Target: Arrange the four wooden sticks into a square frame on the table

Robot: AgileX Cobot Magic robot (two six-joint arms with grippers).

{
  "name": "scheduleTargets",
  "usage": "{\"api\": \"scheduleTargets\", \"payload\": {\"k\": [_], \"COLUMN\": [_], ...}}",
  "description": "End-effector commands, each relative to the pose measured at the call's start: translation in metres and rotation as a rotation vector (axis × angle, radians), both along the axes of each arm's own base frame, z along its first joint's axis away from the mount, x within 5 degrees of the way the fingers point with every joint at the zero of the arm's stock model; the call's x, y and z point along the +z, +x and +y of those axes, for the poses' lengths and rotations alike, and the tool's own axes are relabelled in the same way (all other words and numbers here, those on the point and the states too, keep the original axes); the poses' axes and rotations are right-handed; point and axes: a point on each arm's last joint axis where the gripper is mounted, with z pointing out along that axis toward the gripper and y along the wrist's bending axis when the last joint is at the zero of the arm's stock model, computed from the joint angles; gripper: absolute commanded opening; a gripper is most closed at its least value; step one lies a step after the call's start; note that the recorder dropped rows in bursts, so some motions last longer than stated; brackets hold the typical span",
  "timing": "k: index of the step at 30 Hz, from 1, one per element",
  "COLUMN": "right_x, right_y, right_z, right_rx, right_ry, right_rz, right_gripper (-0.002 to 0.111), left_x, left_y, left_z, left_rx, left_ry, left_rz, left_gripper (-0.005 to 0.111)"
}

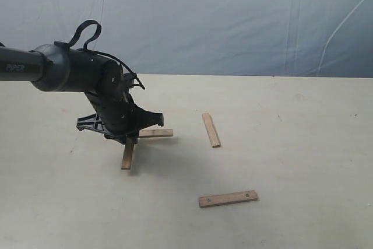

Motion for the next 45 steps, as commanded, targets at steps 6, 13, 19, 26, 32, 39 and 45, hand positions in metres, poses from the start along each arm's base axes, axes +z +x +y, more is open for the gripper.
{"api": "scheduleTargets", "payload": {"k": [6,13,19,26,32,39,45], "right_x": [0.000,0.000,0.000,0.000,0.000,0.000,0.000], "right_y": [0.000,0.000,0.000,0.000,0.000,0.000,0.000], "right_z": [0.000,0.000,0.000,0.000,0.000,0.000,0.000], "right_rx": [0.005,0.005,0.005,0.005,0.005,0.005,0.005], "right_ry": [0.000,0.000,0.000,0.000,0.000,0.000,0.000], "right_rz": [-0.007,-0.007,-0.007,-0.007,-0.007,-0.007,-0.007], "right_gripper": [0.000,0.000,0.000,0.000,0.000,0.000,0.000], "left_x": [-0.007,0.028,0.076,0.087,0.068,0.044,0.033], "left_y": [0.000,0.005,-0.005,-0.026,-0.032,-0.018,-0.001], "left_z": [-0.002,-0.004,0.002,-0.059,-0.120,-0.155,-0.156], "left_rx": [0.025,0.023,-0.010,-0.179,-0.224,-0.322,-0.195], "left_ry": [-0.024,-0.038,-0.023,-0.271,-0.324,-0.264,-0.183], "left_rz": [0.039,0.010,-0.032,-0.079,-0.118,-0.089,-0.078], "left_gripper": [0.040,0.060,0.013,0.000,0.000,0.031,0.061]}}
